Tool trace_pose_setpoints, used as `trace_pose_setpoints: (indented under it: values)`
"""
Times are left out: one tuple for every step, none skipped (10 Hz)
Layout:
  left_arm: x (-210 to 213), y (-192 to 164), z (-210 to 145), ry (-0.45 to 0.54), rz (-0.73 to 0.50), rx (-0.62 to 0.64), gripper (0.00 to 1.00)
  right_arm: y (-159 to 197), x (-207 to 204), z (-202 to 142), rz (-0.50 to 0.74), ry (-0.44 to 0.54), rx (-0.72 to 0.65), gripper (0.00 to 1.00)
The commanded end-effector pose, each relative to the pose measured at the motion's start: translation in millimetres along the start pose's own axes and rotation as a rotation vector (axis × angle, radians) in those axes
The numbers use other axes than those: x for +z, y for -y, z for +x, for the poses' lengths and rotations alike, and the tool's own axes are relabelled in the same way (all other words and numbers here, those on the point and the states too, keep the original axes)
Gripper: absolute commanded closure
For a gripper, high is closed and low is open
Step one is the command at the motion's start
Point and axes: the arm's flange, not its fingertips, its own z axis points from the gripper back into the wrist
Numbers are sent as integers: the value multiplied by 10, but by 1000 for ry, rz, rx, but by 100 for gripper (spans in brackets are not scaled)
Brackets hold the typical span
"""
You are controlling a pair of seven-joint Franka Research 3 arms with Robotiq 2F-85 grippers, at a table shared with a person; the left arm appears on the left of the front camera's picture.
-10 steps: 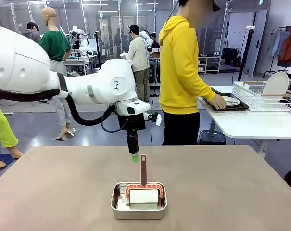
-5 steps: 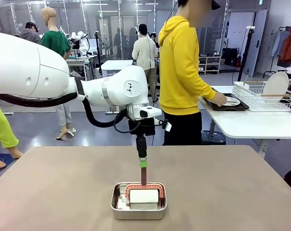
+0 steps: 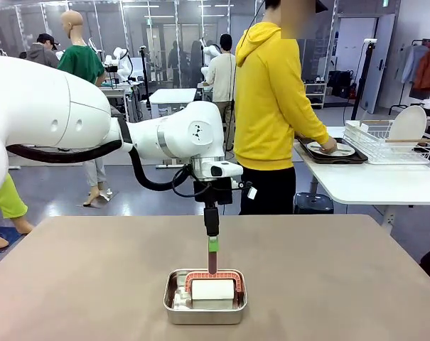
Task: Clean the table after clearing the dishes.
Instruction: When the right (or left) Handle tray is removed, use the right hand (or left hand) to clean the right (or left) side of the table with the Lint Roller.
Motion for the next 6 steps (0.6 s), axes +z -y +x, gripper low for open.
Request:
trace_pose_setpoints:
  values:
    - [-15,-25,33,-64,-9,13,0,-48,10,-1,4,0,-17,0]
    - [-38,-21,29,-65,-20,12,0,-48,10,-1,4,0,-17,0]
    - [-53,-15,17,-66,-20,17,12,-48,10,-1,4,0,-17,0]
    - [-42,-3,22,-62,-7,12,59,-48,10,-1,4,0,-17,0]
    - [-44,-2,27,-62,-4,6,71,-48,10,-1,4,0,-17,0]
    - [-56,2,36,-63,-7,-3,64,-48,10,-1,4,0,-17,0]
